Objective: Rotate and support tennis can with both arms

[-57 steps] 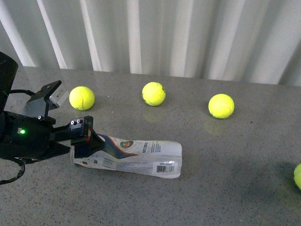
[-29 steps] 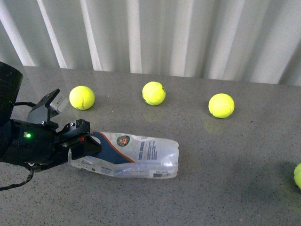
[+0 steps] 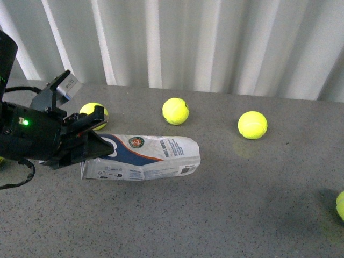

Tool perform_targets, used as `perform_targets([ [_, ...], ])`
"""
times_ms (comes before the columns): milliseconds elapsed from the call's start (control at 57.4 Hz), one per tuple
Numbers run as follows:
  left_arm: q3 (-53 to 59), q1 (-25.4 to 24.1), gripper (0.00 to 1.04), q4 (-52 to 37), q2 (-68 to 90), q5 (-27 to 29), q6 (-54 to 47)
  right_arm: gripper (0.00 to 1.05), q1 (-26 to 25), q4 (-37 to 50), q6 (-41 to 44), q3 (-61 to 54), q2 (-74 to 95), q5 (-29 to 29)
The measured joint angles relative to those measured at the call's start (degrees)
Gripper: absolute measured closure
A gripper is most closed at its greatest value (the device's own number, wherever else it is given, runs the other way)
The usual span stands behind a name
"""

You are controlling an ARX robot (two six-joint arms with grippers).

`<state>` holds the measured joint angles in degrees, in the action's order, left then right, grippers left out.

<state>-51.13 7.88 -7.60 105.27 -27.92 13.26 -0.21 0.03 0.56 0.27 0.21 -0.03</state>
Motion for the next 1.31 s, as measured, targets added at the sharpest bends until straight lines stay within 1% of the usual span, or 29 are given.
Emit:
perform_targets([
  [52,-1.6,0.8,1.01,4.3,-3.1,-0.7,-3.0,0.07,0.0,0.0,0.0,0.0,0.0,0.0],
  [70,-2.9,1.5,1.01,7.3,-4.9,-0.3,-5.4,0.07,0.0,0.0,0.0,0.0,0.0,0.0],
  [139,-6.7,3.0,1.01,14.2,-8.4,0.0,-10.6,0.07,0.0,0.0,0.0,0.0,0.0,0.0],
  [261,-17.2,6.3,1.01,28.2,-12.5,4.0,-24.2,0.07,0.0,0.0,0.0,0.0,0.0,0.0],
  [314,-25.0,8.6,1.01,37.2,-13.1,8.0,-32.9,0.07,0.0,0.0,0.0,0.0,0.0,0.0],
  [366,-29.0,9.8,1.01,42.1,-13.1,10.6,-38.6,0.07,0.0,0.0,0.0,0.0,0.0,0.0],
  [383,-31.6,10.6,1.01,45.6,-13.0,12.7,-42.9,0.07,0.0,0.0,0.0,0.0,0.0,0.0],
  [418,-34.0,11.4,1.01,48.3,-12.9,14.8,-47.4,0.07,0.0,0.0,0.0,0.0,0.0,0.0],
  [436,-35.2,11.9,1.01,50.6,-12.9,17.0,-51.1,0.07,0.0,0.0,0.0,0.0,0.0,0.0],
  [453,-35.8,12.1,1.01,51.4,-12.8,17.8,-51.9,0.07,0.0,0.0,0.0,0.0,0.0,0.0],
  [470,-36.9,12.6,1.01,53.3,-12.8,19.0,-54.7,0.07,0.0,0.0,0.0,0.0,0.0,0.0],
  [540,-39.3,14.0,1.01,58.3,-12.6,23.3,-63.7,0.07,0.0,0.0,0.0,0.0,0.0,0.0],
  [575,-40.3,14.9,1.01,60.8,-12.5,26.4,-68.8,0.07,0.0,0.0,0.0,0.0,0.0,0.0],
  [610,-40.9,15.6,1.01,62.3,-12.3,28.3,-72.1,0.07,0.0,0.0,0.0,0.0,0.0,0.0],
  [749,-42.1,18.9,1.01,68.3,-11.6,30.8,-80.7,0.07,0.0,0.0,0.0,0.0,0.0,0.0],
  [819,-42.1,20.7,1.01,71.1,-11.0,31.9,-83.1,0.07,0.0,0.0,0.0,0.0,0.0,0.0],
  [924,-41.9,23.7,1.01,72.9,-9.3,32.2,-84.7,0.07,0.0,0.0,0.0,0.0,0.0,0.0],
  [976,-41.6,25.4,1.01,72.5,-8.1,32.2,-85.1,0.07,0.0,0.0,0.0,0.0,0.0,0.0],
  [1098,-40.6,27.7,1.01,70.5,-6.0,31.8,-85.0,0.07,0.0,0.0,0.0,0.0,0.0,0.0],
  [1167,-39.9,29.3,1.01,68.0,-4.5,30.4,-84.4,0.07,0.0,0.0,0.0,0.0,0.0,0.0],
  [1220,-39.7,30.0,1.01,66.5,-3.6,29.5,-83.8,0.07,0.0,0.0,0.0,0.0,0.0,0.0],
  [1307,-38.9,30.6,1.01,65.1,-2.8,29.8,-83.7,0.07,0.0,0.0,0.0,0.0,0.0,0.0],
])
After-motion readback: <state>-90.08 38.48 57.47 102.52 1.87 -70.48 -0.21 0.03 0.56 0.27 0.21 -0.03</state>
